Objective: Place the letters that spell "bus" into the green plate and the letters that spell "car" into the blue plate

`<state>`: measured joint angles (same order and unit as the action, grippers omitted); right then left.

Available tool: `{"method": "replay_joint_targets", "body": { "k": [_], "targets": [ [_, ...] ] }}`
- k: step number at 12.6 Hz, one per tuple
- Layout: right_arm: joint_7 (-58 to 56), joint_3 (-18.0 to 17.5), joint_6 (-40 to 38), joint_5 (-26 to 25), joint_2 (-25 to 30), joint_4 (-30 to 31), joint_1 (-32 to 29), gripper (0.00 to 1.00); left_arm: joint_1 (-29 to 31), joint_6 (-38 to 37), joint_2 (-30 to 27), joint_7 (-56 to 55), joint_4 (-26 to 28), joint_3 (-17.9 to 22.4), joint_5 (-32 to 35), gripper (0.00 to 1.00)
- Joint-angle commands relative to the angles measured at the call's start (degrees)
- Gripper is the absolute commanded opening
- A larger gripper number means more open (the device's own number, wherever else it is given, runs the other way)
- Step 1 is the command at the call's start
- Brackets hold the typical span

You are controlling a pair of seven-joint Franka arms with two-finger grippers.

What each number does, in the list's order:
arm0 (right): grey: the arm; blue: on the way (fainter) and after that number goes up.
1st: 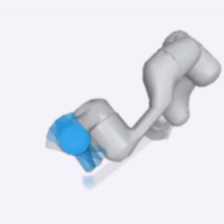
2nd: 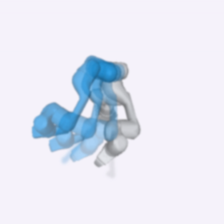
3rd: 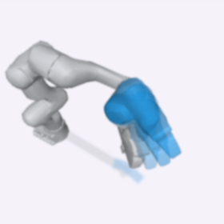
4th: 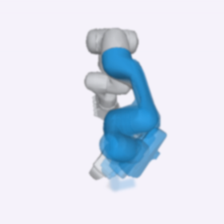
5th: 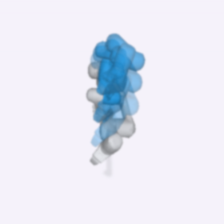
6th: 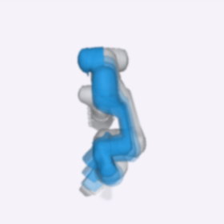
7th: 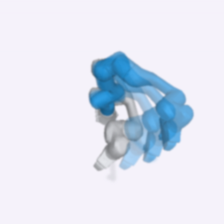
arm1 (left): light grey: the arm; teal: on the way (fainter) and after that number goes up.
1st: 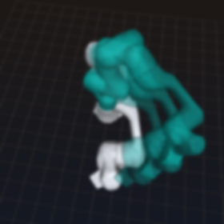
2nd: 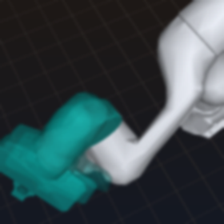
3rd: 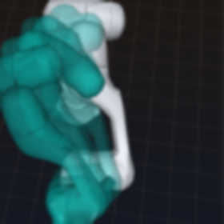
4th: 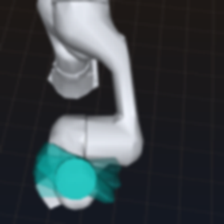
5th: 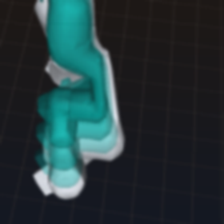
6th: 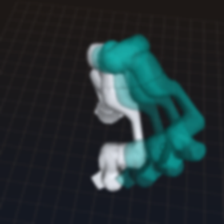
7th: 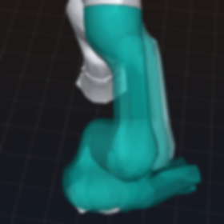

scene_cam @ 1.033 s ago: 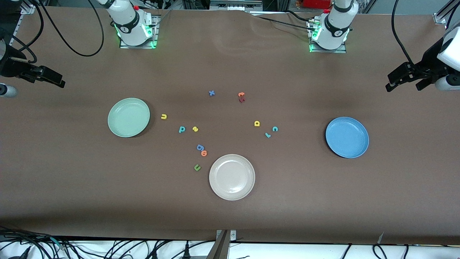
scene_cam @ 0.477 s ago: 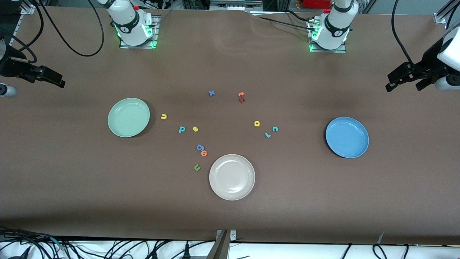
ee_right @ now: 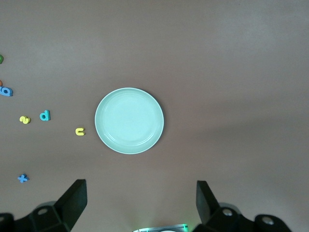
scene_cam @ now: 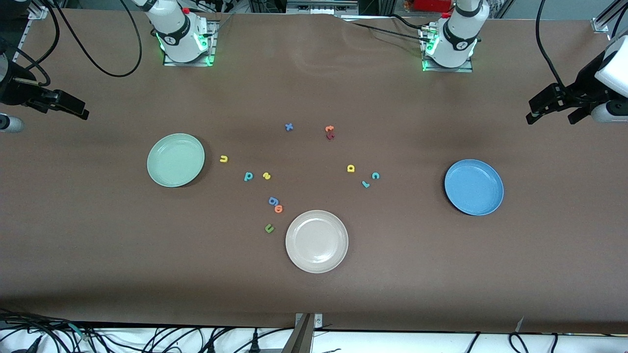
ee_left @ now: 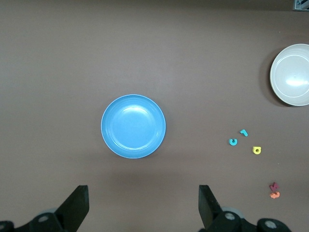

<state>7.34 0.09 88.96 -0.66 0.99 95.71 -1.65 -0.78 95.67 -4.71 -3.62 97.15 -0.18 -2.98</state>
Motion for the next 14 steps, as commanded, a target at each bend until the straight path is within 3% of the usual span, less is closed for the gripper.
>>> {"method": "replay_joint_targets", "body": {
  "k": [1,11,14],
  "targets": [
    [-0.14,0.26,-0.89,0.48,-0.46,-1.31,0.33,1.00,-0.10,-0.92,0.05,1.68,-1.34,0.18,-0.18,1.00],
    [0.13,-0.27,-0.71,0.31,-1.95,-1.40,2.69,1.00,-0.10,-0.92,0.05,1.68,-1.35,0.09,-0.18,1.00],
    [0.30,-0.18,3.31,0.57,-4.24,-1.40,5.07,1.00,-0.10,-0.92,0.05,1.68,-1.35,0.09,-0.18,1.00]
  ]
}}
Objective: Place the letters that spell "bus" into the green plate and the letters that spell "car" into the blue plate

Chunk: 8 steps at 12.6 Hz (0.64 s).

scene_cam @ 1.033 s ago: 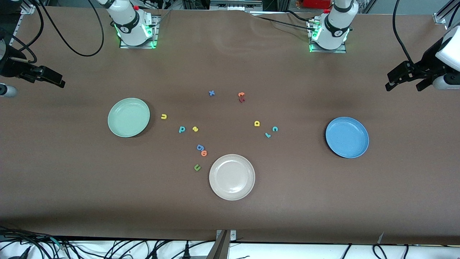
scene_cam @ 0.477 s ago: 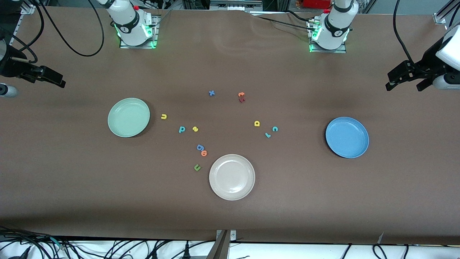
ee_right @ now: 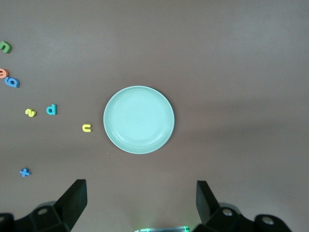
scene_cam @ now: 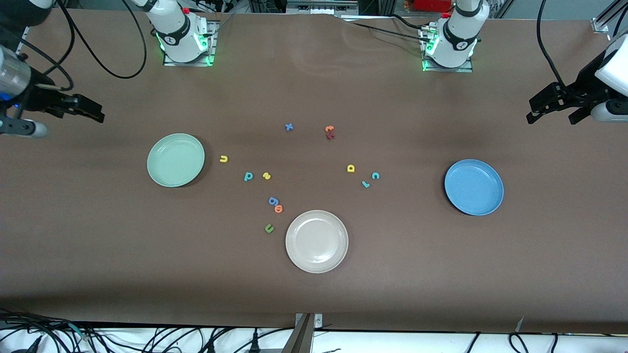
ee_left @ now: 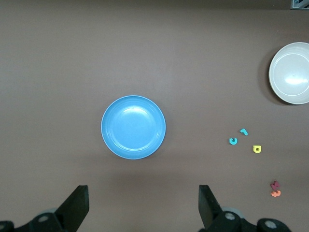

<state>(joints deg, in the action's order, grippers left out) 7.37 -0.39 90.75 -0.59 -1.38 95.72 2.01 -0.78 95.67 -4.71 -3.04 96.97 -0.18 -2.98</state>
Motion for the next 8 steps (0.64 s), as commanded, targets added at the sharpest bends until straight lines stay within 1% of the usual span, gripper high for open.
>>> {"method": "replay_joint_targets", "body": {
  "k": [1,5,6,8],
  "targets": [
    [0.19,0.31,1.62,0.33,-1.87,-1.41,1.41,1.00,-0.10,-0.92,0.05,1.10,-1.09,0.09,-0.18,1.00],
    [0.63,0.48,1.44,0.33,-1.43,-1.24,1.24,1.00,-0.10,-0.92,0.05,1.10,-1.09,0.09,-0.18,1.00],
    [2.28,0.31,2.05,0.50,-1.52,-0.98,1.50,1.00,-0.10,-0.92,0.05,1.10,-1.17,0.09,-0.18,1.00],
    [3.44,0.22,4.76,0.59,-2.74,-0.54,3.95,1.00,-0.10,-0.92,0.05,1.10,-1.17,0.09,-0.18,1.00]
  ]
}}
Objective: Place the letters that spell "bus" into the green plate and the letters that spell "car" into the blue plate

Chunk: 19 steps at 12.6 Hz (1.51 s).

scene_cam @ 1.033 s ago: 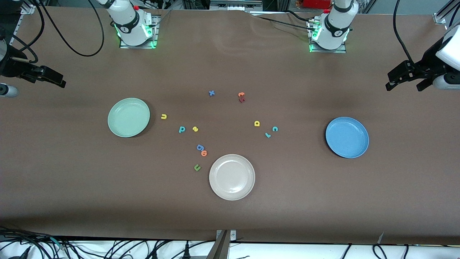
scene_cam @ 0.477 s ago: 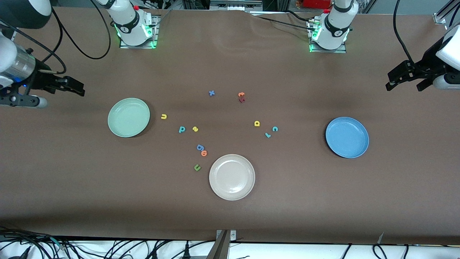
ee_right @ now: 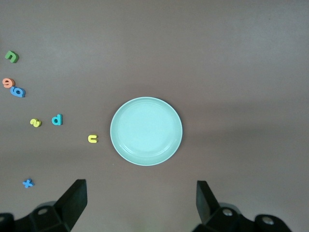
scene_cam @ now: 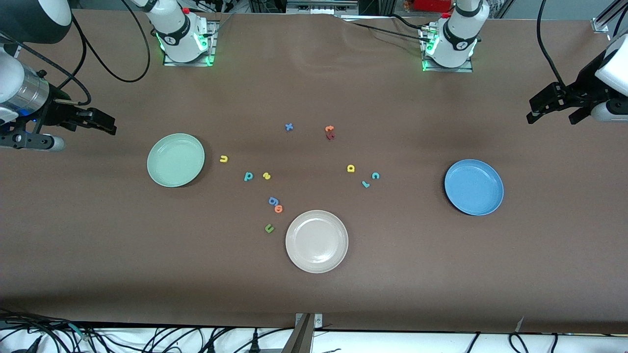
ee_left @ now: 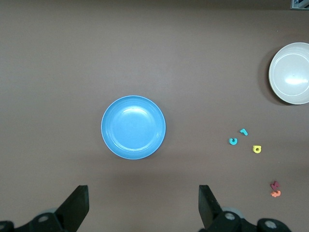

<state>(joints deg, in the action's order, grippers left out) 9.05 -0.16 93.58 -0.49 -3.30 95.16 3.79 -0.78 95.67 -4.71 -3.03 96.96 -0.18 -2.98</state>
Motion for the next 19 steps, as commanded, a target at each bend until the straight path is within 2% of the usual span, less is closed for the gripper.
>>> {"method": "replay_joint_targets", "body": {
  "k": [1,6,12,19],
  "targets": [
    [2.29,-0.01,3.52,0.49,-2.75,0.11,3.14,1.00,-0.10,-0.92,0.14,1.10,-1.16,0.09,-0.18,1.00],
    [16.16,-0.01,10.39,0.40,-9.52,0.11,10.61,1.00,-0.10,-0.92,0.06,1.10,-1.16,0.09,-0.18,1.00],
    [22.58,0.07,14.86,0.40,-13.05,1.25,13.17,1.00,-0.28,-0.92,0.06,0.57,-1.16,0.00,-0.18,1.00],
    [35.50,-0.54,29.80,0.40,-13.32,15.12,16.33,1.00,-0.28,-0.92,0.93,-0.05,-1.07,0.09,-0.36,1.00]
  ]
}}
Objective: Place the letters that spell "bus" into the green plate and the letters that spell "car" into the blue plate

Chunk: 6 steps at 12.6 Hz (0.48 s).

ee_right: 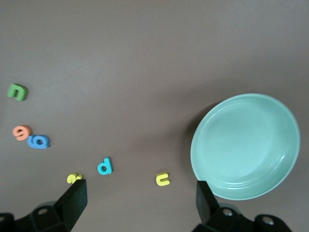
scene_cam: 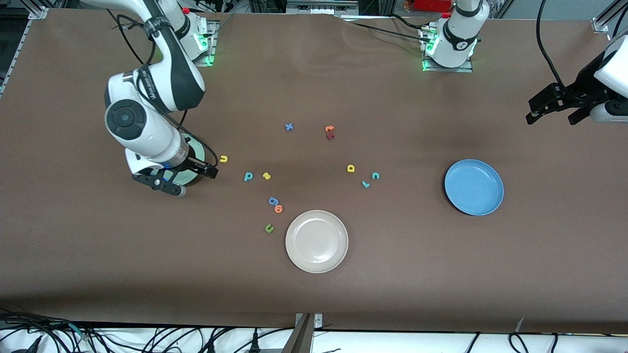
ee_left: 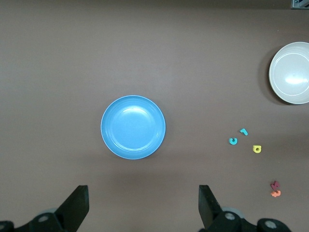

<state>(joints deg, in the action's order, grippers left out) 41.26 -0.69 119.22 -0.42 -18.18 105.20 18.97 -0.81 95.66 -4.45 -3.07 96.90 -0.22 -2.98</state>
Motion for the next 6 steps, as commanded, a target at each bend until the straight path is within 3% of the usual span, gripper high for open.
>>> {"method": "replay_joint_targets", "body": {
  "k": [1,6],
  "targets": [
    [3.56,-0.63,6.26,0.34,1.57,7.19,1.16,1.00,-0.25,-1.00,1.19,0.08,-1.01,0.13,-0.36,1.00],
    [3.48,-2.13,25.85,0.16,1.22,22.65,1.16,1.00,-0.86,-0.74,5.06,0.87,1.36,-0.31,-1.06,1.00]
  ]
}}
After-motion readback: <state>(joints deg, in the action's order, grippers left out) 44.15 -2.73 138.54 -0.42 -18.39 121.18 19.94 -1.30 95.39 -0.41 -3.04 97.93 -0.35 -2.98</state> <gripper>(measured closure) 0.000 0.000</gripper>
